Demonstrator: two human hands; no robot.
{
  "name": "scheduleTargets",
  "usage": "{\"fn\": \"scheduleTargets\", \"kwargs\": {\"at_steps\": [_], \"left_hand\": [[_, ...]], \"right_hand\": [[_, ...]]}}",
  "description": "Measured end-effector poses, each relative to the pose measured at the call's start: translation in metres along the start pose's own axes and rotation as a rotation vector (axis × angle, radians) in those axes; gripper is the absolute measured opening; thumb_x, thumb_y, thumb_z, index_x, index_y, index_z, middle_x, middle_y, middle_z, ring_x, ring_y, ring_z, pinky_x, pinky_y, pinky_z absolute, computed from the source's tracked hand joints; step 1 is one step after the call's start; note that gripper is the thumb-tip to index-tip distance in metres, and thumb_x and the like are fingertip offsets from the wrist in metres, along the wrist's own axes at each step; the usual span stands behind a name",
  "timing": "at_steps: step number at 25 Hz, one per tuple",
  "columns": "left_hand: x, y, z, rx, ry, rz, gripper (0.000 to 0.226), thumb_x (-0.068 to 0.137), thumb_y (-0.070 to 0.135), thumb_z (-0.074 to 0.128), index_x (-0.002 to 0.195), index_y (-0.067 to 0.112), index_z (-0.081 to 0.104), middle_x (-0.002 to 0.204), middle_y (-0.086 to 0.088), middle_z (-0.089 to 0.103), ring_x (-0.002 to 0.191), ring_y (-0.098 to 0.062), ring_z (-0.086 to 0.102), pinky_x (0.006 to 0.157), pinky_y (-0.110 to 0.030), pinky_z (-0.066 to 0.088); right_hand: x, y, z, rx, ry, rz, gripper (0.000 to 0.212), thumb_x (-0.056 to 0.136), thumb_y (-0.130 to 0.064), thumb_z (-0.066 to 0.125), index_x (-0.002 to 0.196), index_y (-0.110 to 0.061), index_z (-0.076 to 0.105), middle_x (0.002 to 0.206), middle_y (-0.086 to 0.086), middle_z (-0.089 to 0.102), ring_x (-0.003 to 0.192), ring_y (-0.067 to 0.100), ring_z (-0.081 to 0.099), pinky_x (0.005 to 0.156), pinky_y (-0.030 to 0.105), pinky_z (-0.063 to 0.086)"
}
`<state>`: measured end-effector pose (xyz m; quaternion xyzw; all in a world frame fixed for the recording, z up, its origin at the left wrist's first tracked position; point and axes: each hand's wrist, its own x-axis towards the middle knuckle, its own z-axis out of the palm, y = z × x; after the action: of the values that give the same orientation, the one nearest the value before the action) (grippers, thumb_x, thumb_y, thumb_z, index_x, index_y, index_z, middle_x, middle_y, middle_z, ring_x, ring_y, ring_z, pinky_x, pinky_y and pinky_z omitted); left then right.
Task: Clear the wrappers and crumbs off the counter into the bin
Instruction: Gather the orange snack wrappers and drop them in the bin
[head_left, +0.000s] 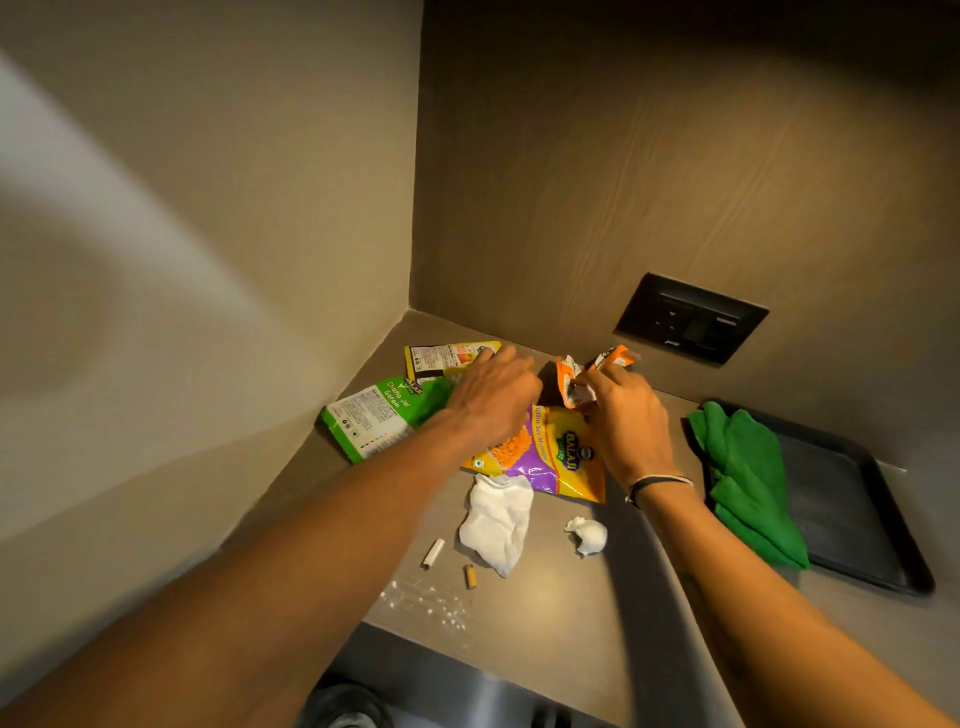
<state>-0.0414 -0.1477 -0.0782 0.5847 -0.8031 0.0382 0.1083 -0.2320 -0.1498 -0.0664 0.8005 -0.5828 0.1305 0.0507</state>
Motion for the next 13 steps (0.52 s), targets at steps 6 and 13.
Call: {"fn": "scheduleTargets", "kwargs": {"at_steps": [6, 13], "left_hand": [[-0.014, -0.002, -0.023, -0.263, 0.321, -0.044, 0.005, 0.091, 0.024, 0.074, 0.090, 0.021, 0.078, 0.105, 0.001, 0.073, 0.110, -0.029, 0.059, 0.091, -0.044, 0.046], [-0.073, 0.000, -0.100, -0.443, 0.791, -0.294, 0.006, 0.093, 0.019, 0.073, 0.092, 0.013, 0.076, 0.099, -0.004, 0.076, 0.097, -0.035, 0.066, 0.086, -0.046, 0.050]], "right_hand": [[-0.032, 0.015, -0.015, 0.192, 0.413, 0.048, 0.031, 0.087, -0.004, 0.079, 0.117, -0.011, 0.074, 0.117, 0.015, 0.073, 0.107, 0.037, 0.068, 0.081, 0.041, 0.056], [-0.038, -0.028, -0.096, 0.469, 1.013, 0.038, 0.017, 0.098, 0.000, 0.064, 0.108, -0.003, 0.078, 0.105, 0.018, 0.074, 0.100, 0.033, 0.071, 0.087, 0.041, 0.056]]}}
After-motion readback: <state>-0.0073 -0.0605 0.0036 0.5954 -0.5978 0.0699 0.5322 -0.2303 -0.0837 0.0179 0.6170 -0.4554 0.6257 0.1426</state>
